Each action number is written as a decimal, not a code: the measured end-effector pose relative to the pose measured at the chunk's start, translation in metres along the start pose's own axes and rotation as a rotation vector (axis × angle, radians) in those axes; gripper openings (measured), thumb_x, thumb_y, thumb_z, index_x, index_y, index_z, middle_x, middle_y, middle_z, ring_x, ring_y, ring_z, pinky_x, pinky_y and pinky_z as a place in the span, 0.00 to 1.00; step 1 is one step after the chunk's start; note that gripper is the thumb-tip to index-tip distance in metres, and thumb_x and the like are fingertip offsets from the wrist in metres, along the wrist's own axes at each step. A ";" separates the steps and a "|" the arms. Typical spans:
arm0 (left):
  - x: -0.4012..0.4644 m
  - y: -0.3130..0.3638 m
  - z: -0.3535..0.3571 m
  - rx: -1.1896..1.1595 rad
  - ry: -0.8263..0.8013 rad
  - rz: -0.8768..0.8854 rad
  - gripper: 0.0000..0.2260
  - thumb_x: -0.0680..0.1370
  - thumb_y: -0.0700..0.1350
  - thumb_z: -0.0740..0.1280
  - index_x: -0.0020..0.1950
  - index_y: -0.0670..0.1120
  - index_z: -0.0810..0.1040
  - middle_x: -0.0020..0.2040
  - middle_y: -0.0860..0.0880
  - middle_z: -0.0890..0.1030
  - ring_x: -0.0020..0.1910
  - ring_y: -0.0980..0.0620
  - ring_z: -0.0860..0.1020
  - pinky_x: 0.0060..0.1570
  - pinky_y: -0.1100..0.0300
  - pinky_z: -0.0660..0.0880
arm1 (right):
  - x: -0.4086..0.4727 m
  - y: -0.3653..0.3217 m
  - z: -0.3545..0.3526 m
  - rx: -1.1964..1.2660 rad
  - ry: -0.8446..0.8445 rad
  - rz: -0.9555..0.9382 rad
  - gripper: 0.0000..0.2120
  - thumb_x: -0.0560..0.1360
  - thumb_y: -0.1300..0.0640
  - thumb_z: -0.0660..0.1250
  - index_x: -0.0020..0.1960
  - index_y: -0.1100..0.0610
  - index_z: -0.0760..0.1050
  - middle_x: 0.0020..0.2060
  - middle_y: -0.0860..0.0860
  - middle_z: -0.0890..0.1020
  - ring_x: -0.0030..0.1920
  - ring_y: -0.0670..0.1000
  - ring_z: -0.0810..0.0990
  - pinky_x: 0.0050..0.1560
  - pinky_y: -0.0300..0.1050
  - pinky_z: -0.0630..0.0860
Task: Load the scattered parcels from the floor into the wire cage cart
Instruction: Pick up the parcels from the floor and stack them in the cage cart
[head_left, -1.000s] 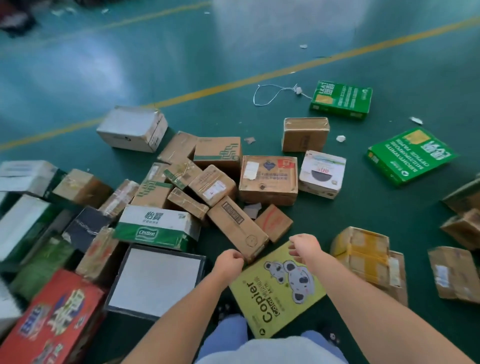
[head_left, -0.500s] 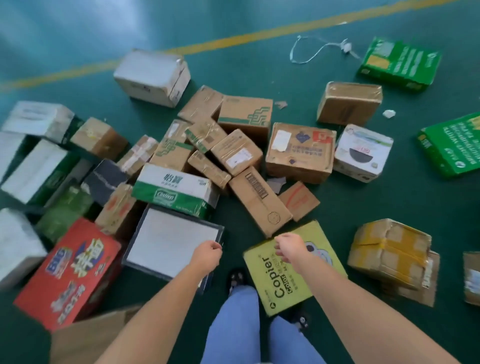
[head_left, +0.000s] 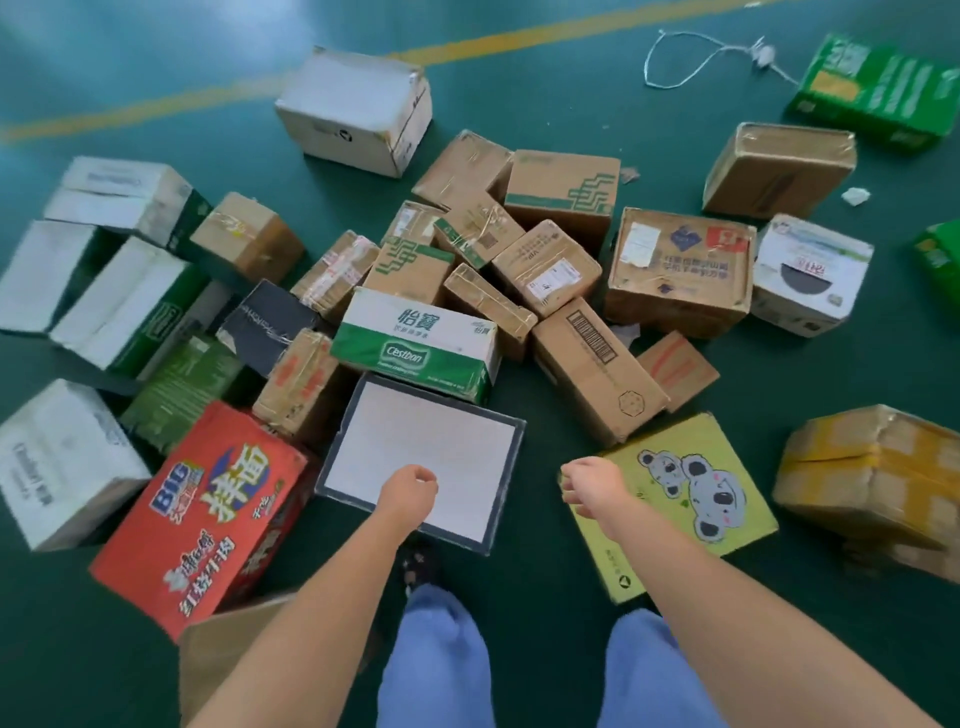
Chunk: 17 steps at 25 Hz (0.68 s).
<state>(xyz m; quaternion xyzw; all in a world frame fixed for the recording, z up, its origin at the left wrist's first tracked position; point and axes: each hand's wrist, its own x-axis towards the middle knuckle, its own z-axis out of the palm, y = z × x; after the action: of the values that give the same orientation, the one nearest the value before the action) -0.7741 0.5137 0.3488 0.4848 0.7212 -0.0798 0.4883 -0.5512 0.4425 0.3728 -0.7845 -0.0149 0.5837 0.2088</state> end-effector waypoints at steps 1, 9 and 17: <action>0.016 -0.008 -0.017 0.035 -0.021 0.017 0.08 0.79 0.39 0.59 0.54 0.45 0.76 0.55 0.41 0.80 0.53 0.42 0.78 0.56 0.49 0.76 | 0.000 -0.003 0.018 0.020 0.039 0.005 0.08 0.82 0.62 0.55 0.55 0.62 0.73 0.37 0.54 0.74 0.36 0.48 0.74 0.34 0.36 0.73; 0.120 -0.080 -0.076 0.203 -0.051 0.021 0.15 0.80 0.40 0.61 0.65 0.39 0.74 0.65 0.41 0.75 0.62 0.43 0.73 0.59 0.56 0.68 | 0.073 0.047 0.136 -0.036 0.137 0.050 0.14 0.78 0.59 0.62 0.62 0.62 0.73 0.42 0.56 0.73 0.44 0.55 0.71 0.47 0.49 0.70; 0.310 -0.173 -0.037 0.313 0.132 -0.074 0.33 0.75 0.51 0.69 0.76 0.43 0.60 0.72 0.37 0.62 0.68 0.37 0.66 0.67 0.47 0.65 | 0.268 0.107 0.221 -0.026 0.207 0.079 0.34 0.78 0.50 0.64 0.77 0.59 0.52 0.73 0.59 0.64 0.69 0.61 0.67 0.65 0.54 0.67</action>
<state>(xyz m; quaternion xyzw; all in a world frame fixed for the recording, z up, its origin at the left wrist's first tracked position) -0.9481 0.6387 0.0631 0.5321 0.7478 -0.1773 0.3552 -0.6932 0.4846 0.0414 -0.8432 0.0300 0.5071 0.1760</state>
